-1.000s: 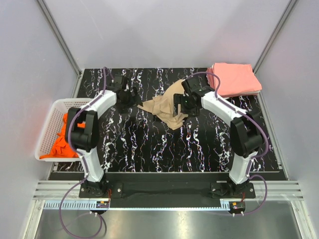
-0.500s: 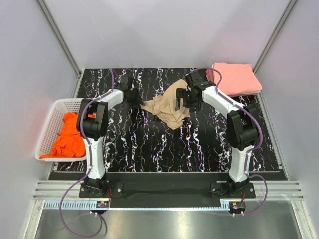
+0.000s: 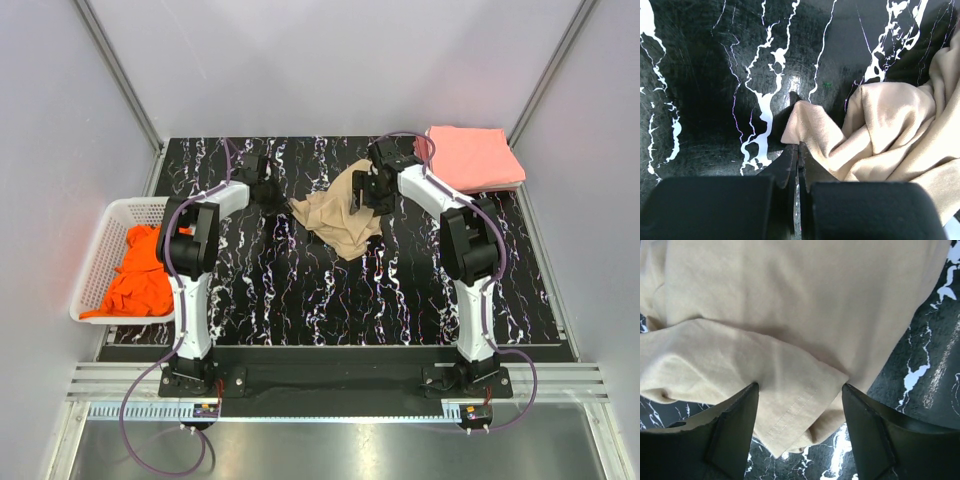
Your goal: Fold and stack the t-shirts
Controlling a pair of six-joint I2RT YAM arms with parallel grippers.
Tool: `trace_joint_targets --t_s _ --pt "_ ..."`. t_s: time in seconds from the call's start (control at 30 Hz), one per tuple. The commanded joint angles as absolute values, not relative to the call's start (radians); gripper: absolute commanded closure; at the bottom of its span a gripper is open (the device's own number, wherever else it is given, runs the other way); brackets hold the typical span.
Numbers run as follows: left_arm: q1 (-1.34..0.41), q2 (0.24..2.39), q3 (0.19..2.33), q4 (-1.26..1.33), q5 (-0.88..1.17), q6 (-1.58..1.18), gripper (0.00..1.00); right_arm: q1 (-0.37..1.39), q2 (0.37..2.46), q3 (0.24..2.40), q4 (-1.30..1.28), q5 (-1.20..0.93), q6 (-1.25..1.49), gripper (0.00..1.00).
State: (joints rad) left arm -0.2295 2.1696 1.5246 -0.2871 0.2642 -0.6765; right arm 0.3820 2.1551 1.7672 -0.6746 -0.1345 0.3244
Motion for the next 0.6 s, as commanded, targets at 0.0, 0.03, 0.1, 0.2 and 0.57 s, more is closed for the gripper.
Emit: trace_joint_targets --t_s 0.0,0.03,0.1,0.2,0.57 --pt "-0.23 2.166 1.502 -0.29 0.276 -0.644 1.0 0.362 2.166 1.809 -0.669 -0.14 0.302 0.27" --pt "-0.227 2.161 1.5 -0.29 0.276 -0.644 1.0 0.362 2.167 1.807 -0.667 -0.14 0.301 0.28" --pt "-0.227 2.16 1.499 -0.291 0.275 -0.643 1.0 0.364 2.174 1.809 -0.666 -0.146 0.296 0.31" --pt "-0.227 2.163 1.5 -0.288 0.281 -0.646 1.0 0.36 2.192 1.824 -0.663 -0.175 0.291 0.43" --pt "-0.215 2.068 1.491 -0.313 0.293 -0.641 1.0 0.36 2.131 1.887 -0.681 -0.193 0.295 0.98"
